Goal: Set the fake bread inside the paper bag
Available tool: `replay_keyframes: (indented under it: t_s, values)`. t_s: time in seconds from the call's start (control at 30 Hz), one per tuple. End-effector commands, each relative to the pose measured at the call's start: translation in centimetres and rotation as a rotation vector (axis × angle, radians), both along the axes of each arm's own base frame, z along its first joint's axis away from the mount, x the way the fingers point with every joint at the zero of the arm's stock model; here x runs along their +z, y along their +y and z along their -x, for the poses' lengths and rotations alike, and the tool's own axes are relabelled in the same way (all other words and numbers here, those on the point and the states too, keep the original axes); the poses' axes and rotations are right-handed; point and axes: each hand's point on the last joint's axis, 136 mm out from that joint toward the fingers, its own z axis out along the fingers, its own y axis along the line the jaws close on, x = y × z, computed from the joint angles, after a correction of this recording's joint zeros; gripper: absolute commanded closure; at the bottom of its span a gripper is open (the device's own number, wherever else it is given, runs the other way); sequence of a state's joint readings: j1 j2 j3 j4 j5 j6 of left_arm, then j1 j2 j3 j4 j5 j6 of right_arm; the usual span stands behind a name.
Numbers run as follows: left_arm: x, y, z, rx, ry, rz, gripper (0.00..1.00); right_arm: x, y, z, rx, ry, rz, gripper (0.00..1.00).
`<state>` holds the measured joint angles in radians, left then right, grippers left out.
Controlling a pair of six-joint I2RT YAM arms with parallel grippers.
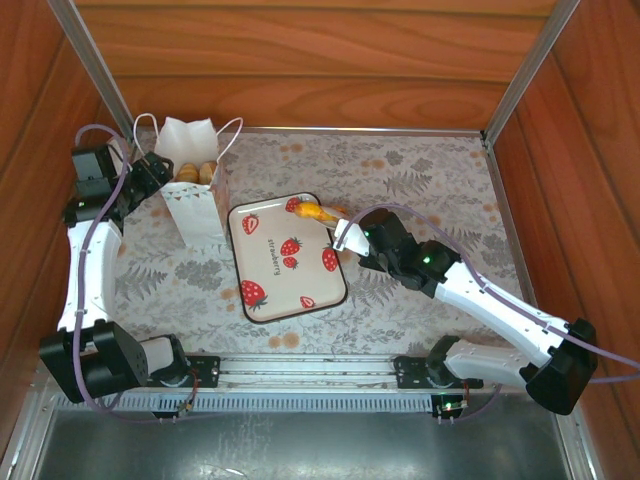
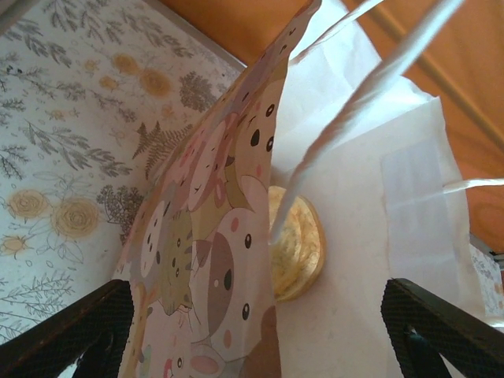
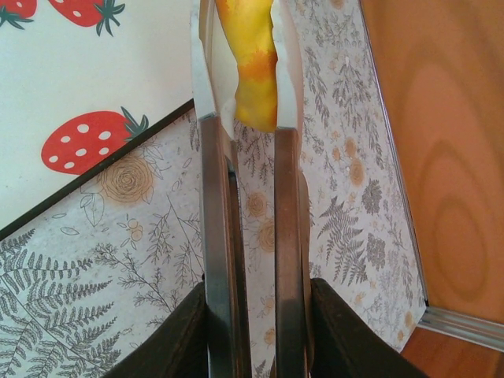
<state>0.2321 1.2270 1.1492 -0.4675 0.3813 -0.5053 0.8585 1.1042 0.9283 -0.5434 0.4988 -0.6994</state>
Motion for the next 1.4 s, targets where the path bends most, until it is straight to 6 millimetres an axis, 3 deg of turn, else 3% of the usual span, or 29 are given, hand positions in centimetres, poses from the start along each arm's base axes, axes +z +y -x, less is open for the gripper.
replay_keyframes:
  t_s: [0.0, 0.27, 0.4, 0.6, 0.83, 1.37]
  values:
    - [0.3, -0.6, -0.5, -0.035, -0.006, 0.005, 0.15, 1.4, 0.0, -0.2, -0.031, -0.030, -0.039, 0.68]
    - [0.2, -1.8, -0.9, -0.086, -0.001, 0.031, 0.27, 1.7, -0.1, -0.3, -0.041, -0.036, -0.029, 0.68]
    - [0.2, -0.7, -1.1, -0.044, 0.002, -0.022, 0.35, 2.0, 0.2, -0.4, -0.039, -0.037, -0.033, 0.68]
    - [1.5, 1.2, -1.6, 0.024, -0.019, -0.119, 0.36, 1.5, 0.6, -0.6, -0.031, -0.028, -0.017, 0.68]
    - [1.4, 1.5, -2.1, 0.011, -0.002, -0.152, 0.43, 2.1, 0.7, -0.6, -0.031, -0.035, -0.027, 0.69]
    - [1.9, 1.8, -2.7, 0.009, -0.006, -0.164, 0.90, 2.8, 1.1, -0.8, -0.026, -0.054, -0.049, 0.69]
